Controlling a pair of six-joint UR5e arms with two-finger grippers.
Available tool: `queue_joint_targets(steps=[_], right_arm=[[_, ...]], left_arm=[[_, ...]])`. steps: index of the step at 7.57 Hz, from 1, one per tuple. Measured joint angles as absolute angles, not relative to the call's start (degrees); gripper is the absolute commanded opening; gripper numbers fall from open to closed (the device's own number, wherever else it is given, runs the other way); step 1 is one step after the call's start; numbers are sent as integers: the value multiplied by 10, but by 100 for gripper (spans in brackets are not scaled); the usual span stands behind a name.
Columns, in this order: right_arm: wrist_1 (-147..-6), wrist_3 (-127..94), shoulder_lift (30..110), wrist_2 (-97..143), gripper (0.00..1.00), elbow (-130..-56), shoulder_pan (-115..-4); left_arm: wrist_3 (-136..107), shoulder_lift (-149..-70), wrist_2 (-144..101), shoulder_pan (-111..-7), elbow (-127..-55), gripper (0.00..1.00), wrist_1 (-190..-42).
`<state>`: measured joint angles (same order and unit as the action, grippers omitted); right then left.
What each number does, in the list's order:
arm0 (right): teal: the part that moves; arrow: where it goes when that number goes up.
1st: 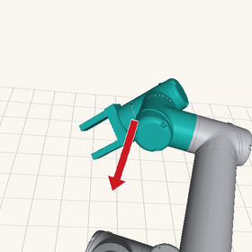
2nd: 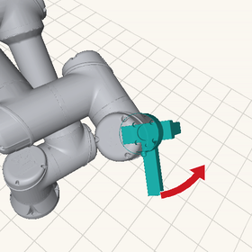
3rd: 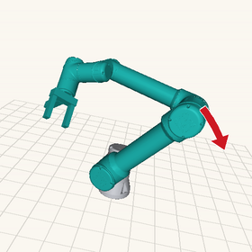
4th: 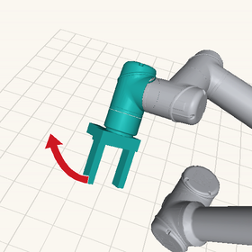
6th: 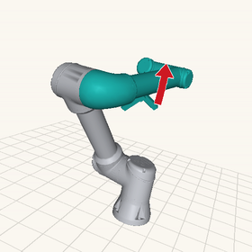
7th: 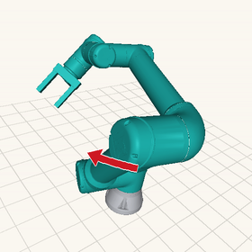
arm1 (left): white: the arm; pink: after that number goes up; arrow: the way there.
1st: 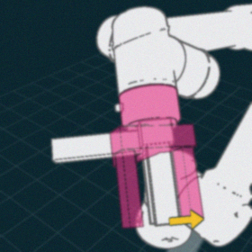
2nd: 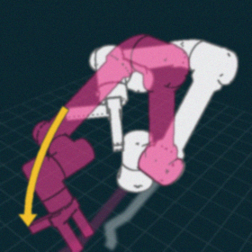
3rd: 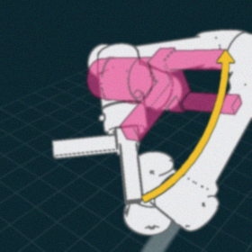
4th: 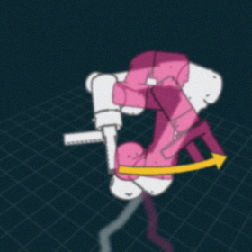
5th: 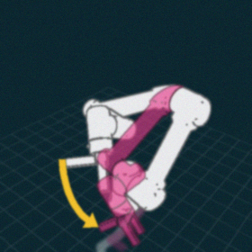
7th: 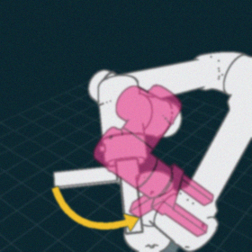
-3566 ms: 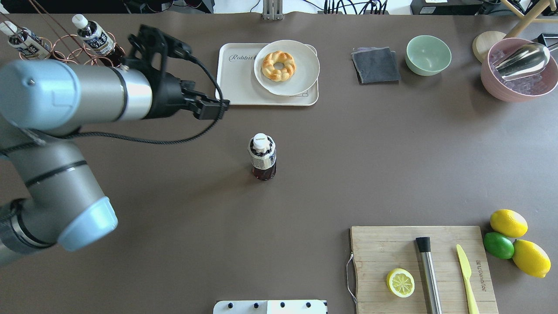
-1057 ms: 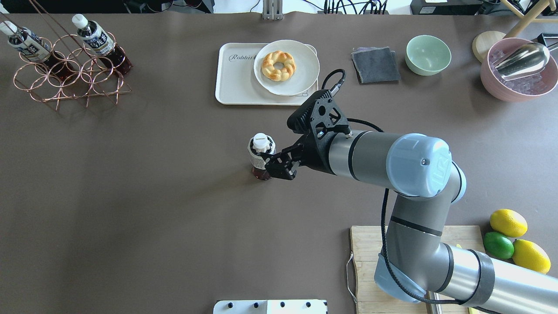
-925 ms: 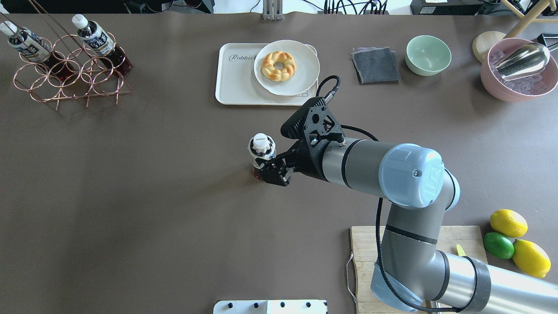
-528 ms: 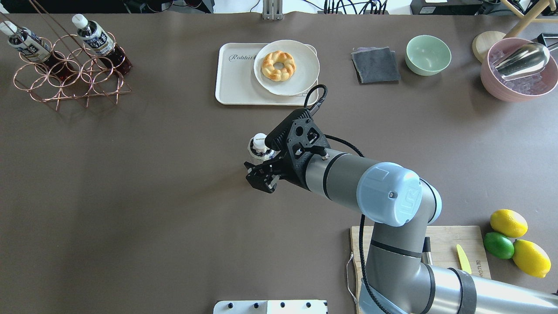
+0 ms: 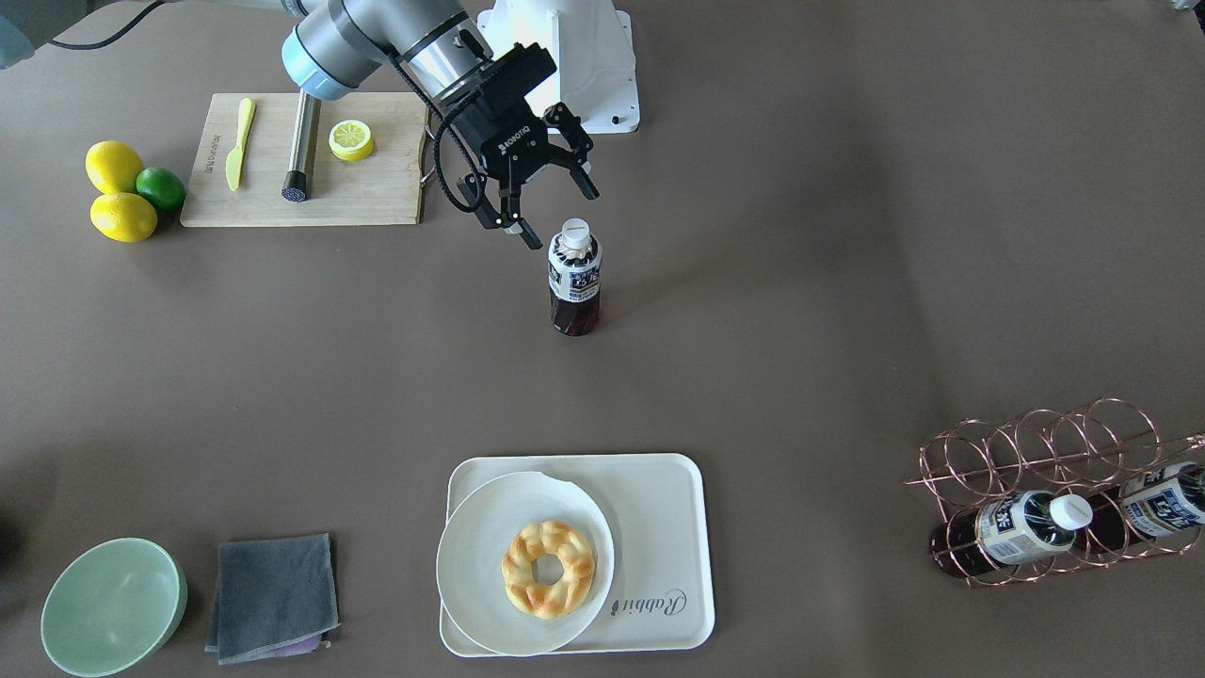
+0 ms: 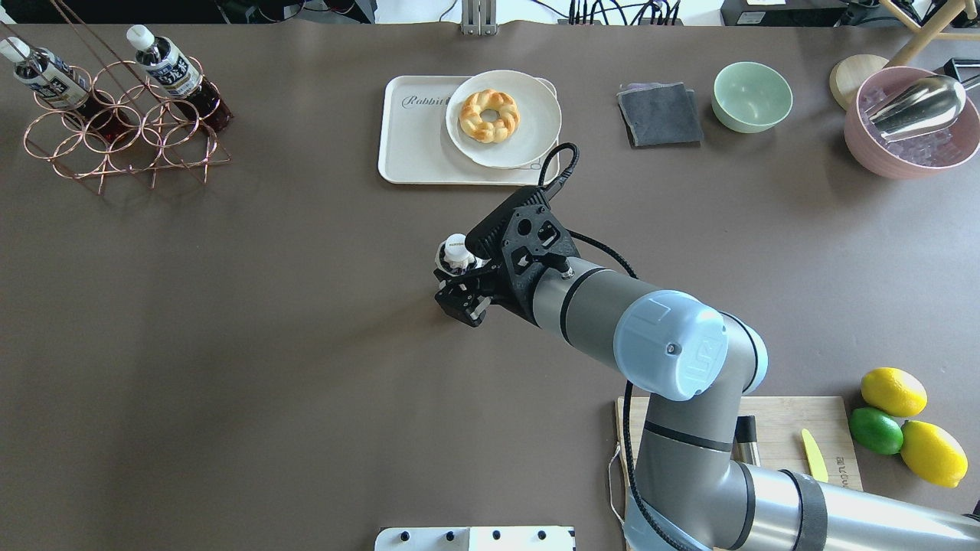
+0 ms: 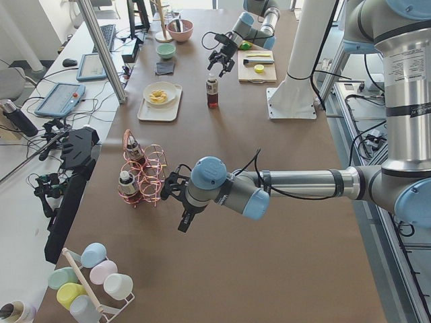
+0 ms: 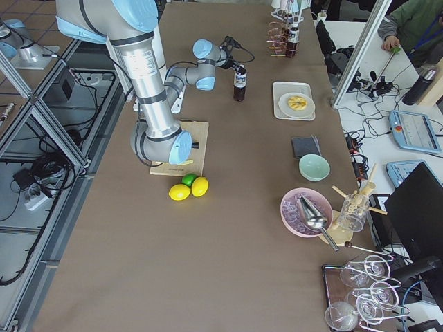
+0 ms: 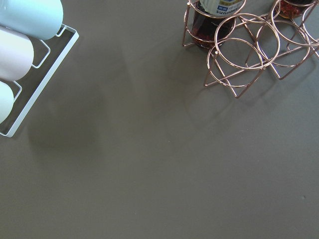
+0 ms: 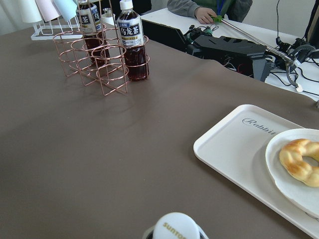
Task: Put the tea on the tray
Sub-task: 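Lower the right gripper and close it on the bottle's white cap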
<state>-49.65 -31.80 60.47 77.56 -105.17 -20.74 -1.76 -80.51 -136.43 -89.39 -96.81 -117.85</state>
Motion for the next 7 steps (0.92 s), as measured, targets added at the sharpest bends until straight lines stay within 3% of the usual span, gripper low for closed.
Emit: queue_joint_targets(steps=[4,6,7], right_arm=[[-496,-320,587,752,84,-1032,-199],[-496,-320,583,749,68,-1026,-198],[-495,-320,583,749,48,-1025,-198]], left_arm=[[-18,-808,-1365,-894,-968,99,-1179],[-18,-809,-1364,-894,-968,99,-1179],[-18,-809,-1364,-894,-968,99,-1179]])
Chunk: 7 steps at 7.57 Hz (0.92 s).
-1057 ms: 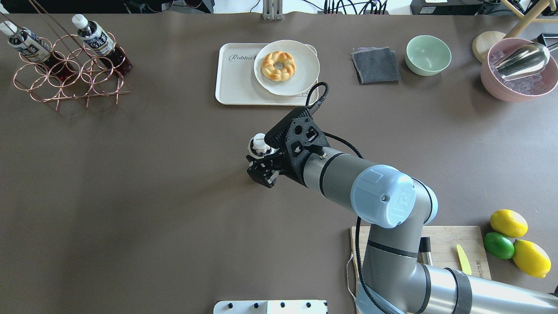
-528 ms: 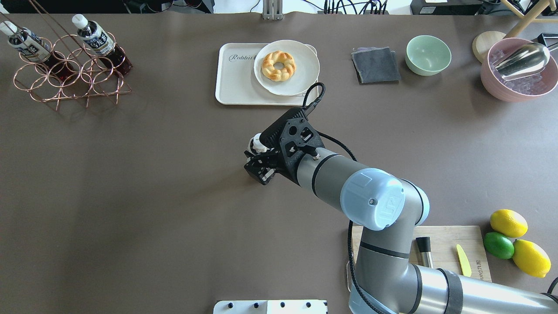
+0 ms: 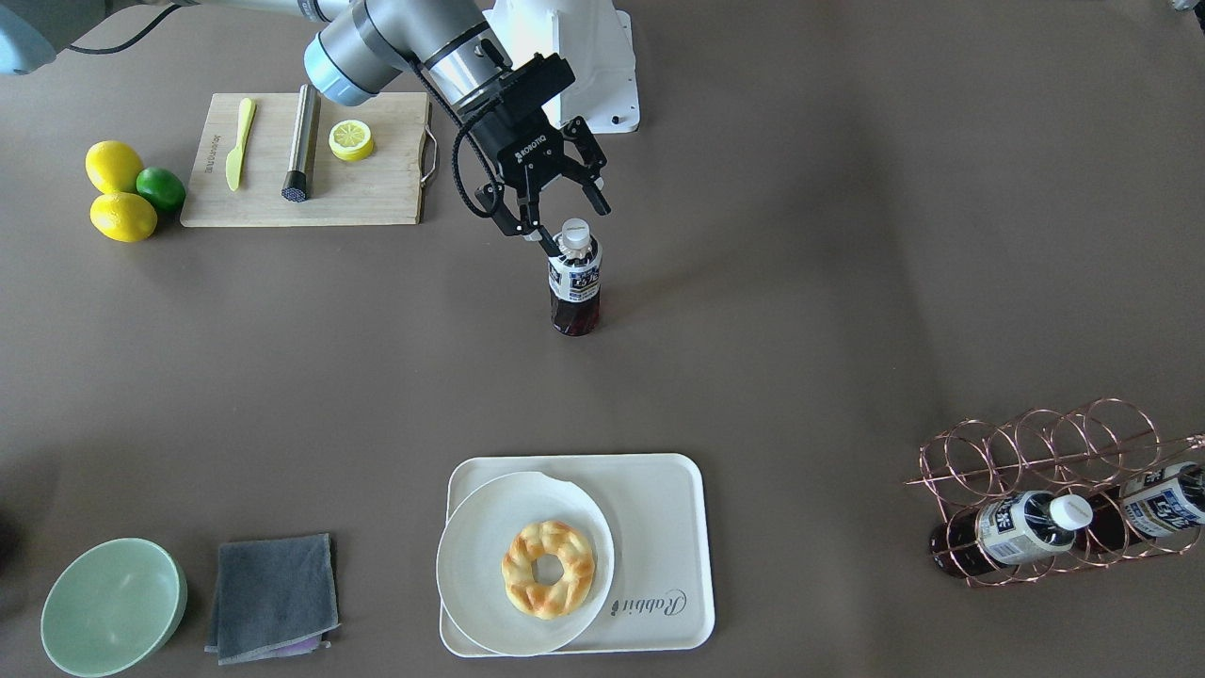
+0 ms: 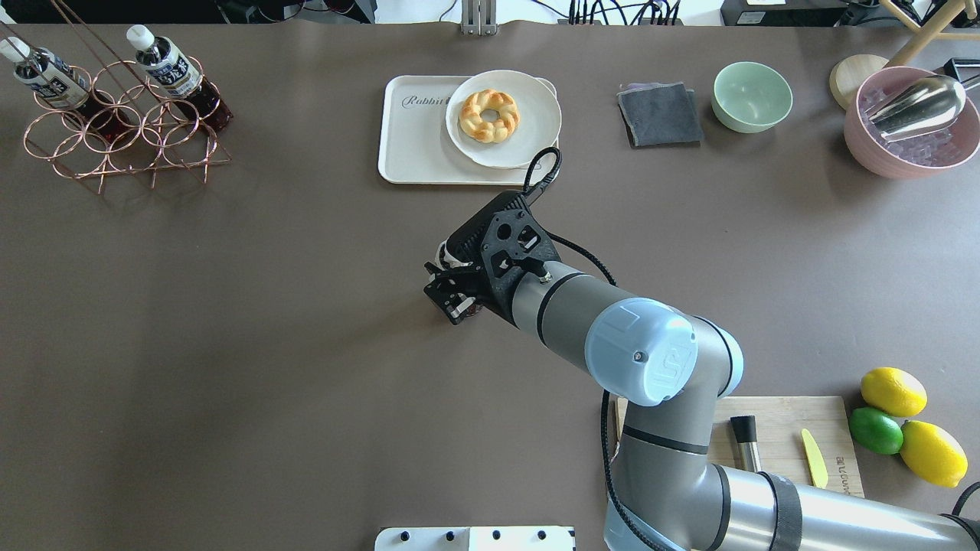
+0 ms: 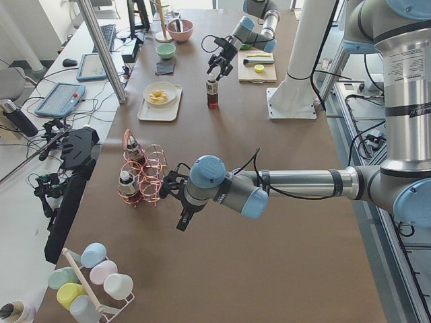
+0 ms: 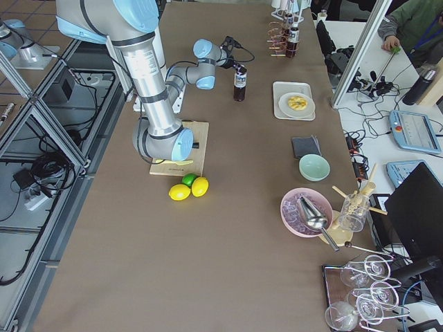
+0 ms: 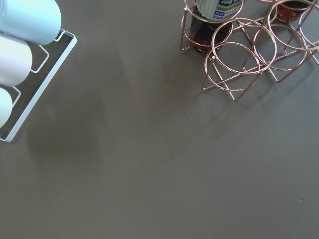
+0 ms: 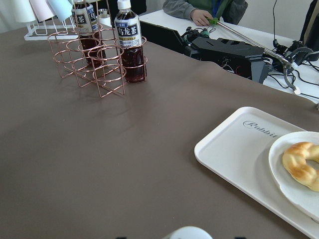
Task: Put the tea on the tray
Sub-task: 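Lower the right gripper and close it on the bottle's white cap, then lift the bottle and carry it with the right gripper toward the tray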
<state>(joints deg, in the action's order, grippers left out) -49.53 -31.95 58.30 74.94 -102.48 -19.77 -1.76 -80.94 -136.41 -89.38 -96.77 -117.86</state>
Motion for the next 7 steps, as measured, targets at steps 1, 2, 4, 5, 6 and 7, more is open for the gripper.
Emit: queue_joint_targets(steps=[1,2,4,5,6,7], right_arm=[[-495,-319,583,750,10,-1024,-197],[-495,-318,583,750,0,-1024,-198],[-495,-318,578,750,0,-1025,-200],[-496,-320,573,750,0,-1026,-203],[-496,-322,567,750,0,-1027,-207],[-497,-325,558,750,0,-1028,-215]], left_arm=[[-18,-809,-1364,-894,-968,99,-1179],[-18,-809,-1364,-894,-968,99,-1179],[-18,-809,-1365,-894,-969,99,-1179],[-18,-809,-1365,-894,-970,99,-1180],[-18,-809,-1365,-894,-971,99,-1180],[-18,-808,-1366,-894,-972,99,-1181]])
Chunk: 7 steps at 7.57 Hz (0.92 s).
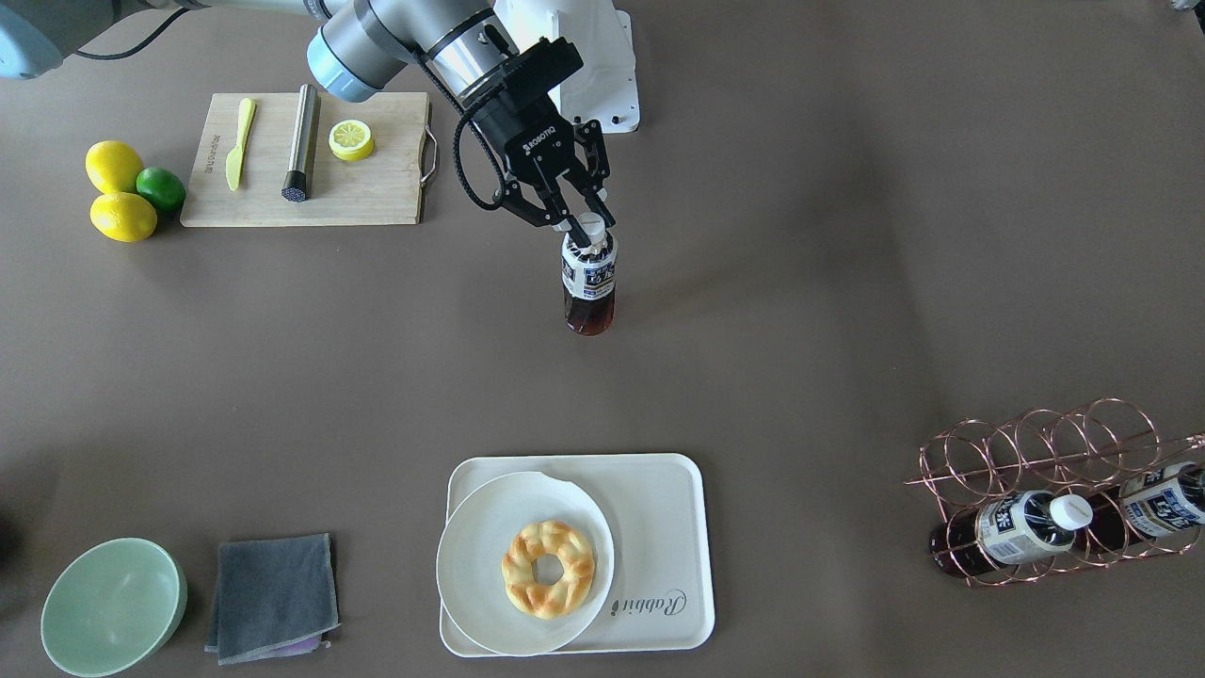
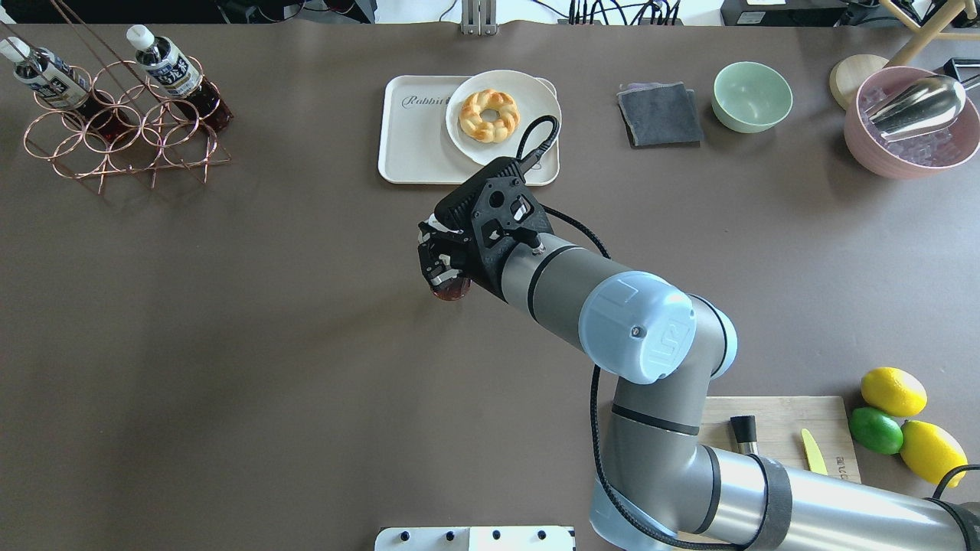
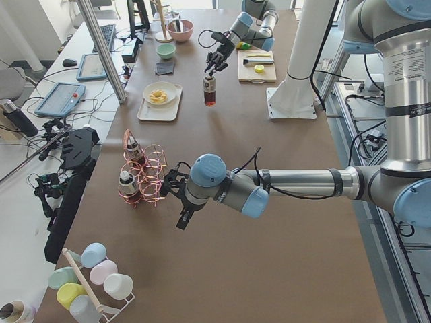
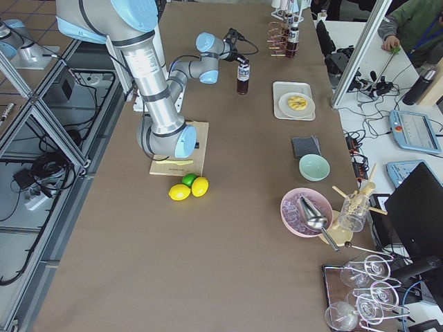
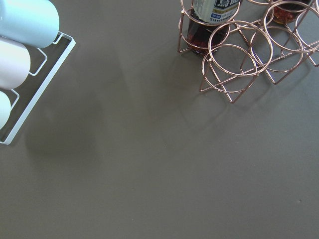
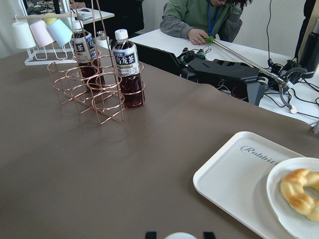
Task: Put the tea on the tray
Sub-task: 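Lift the bottle and carry it with the right gripper toward the tray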
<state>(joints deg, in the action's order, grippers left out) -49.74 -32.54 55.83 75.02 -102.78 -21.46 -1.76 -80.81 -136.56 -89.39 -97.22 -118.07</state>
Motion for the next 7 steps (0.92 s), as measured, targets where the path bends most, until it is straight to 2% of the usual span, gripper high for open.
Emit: queue_joint_targets(steps=[4,7], right_arm=[[-615,-412,449,753,0,-1000,-279],[-633,-473,311,760,0,-816,-332]], left_arm=[[-17,-803,-1366,-894,-974,99,-1185],[-14,-798,-1365,-896,-975,99,-1186]])
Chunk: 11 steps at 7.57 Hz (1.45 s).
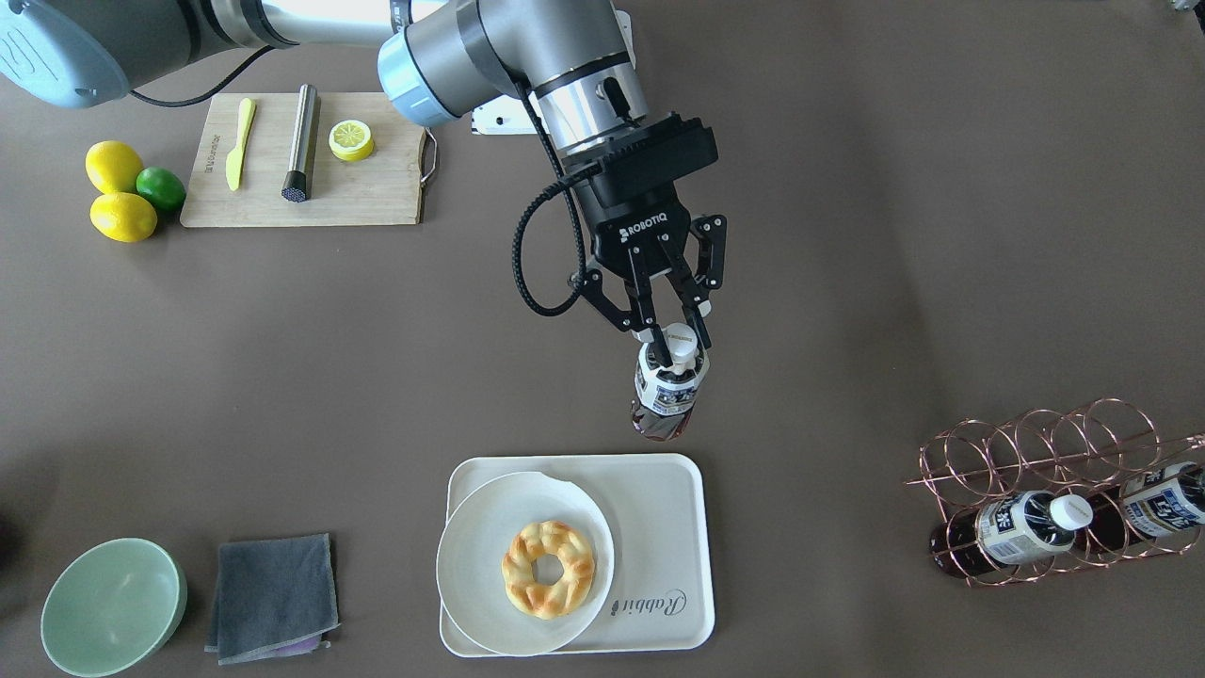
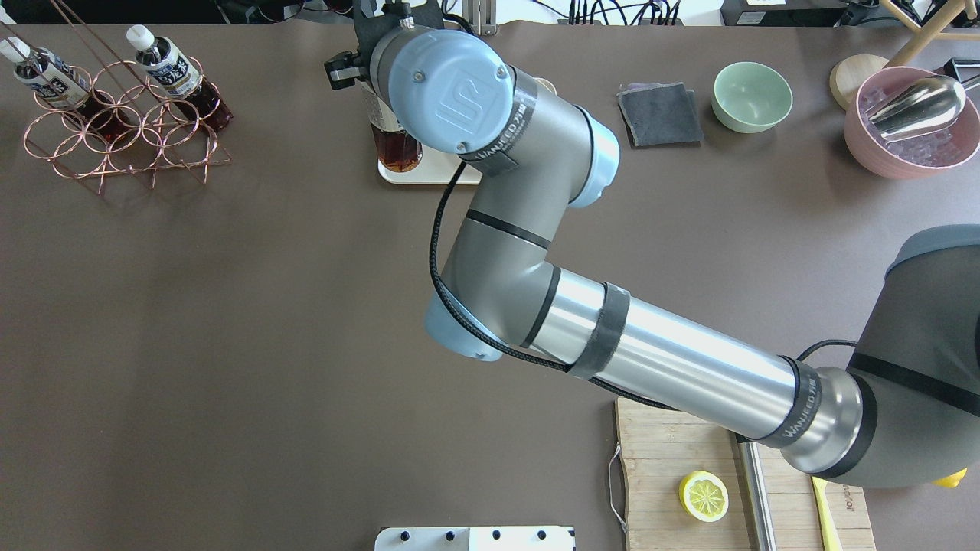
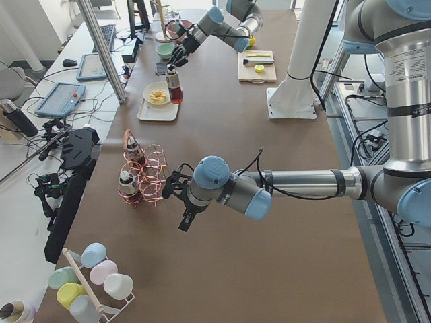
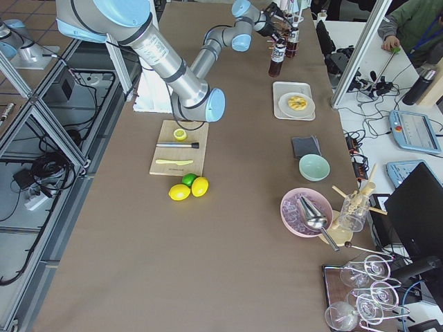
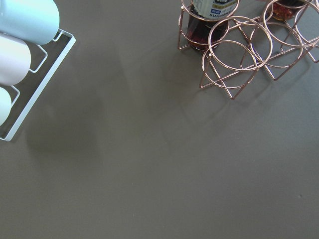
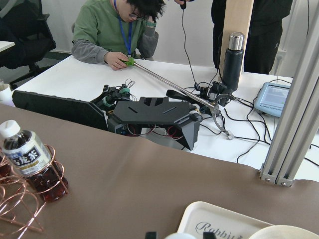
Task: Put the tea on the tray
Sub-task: 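Lift the bottle and carry it with the right gripper toward the tray, then lower the bottle onto the tray beside the plate and open right gripper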
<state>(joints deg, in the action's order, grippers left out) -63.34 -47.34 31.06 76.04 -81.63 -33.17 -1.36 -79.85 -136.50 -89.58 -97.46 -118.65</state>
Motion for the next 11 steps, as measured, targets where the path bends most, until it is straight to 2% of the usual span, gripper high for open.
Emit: queue_joint_targets(steps=[3,5,8,11], right_arm=[[-579,-492,228,767,0,-639,-360],[-540,-491,205,767,0,-562,-369],[-477,-491,201,764,0,-499,-370],[-464,-492,203,758,0,-492,-363]], left_arm=[[-13,-798,-1365,-896,-975,99,-1187],[-15,-798,-1365,-896,-976,99,-1187],[-16,-802,-1365,-896,-977,99,-1187],[-17,-803,-1365,-896,-977,99,-1186]])
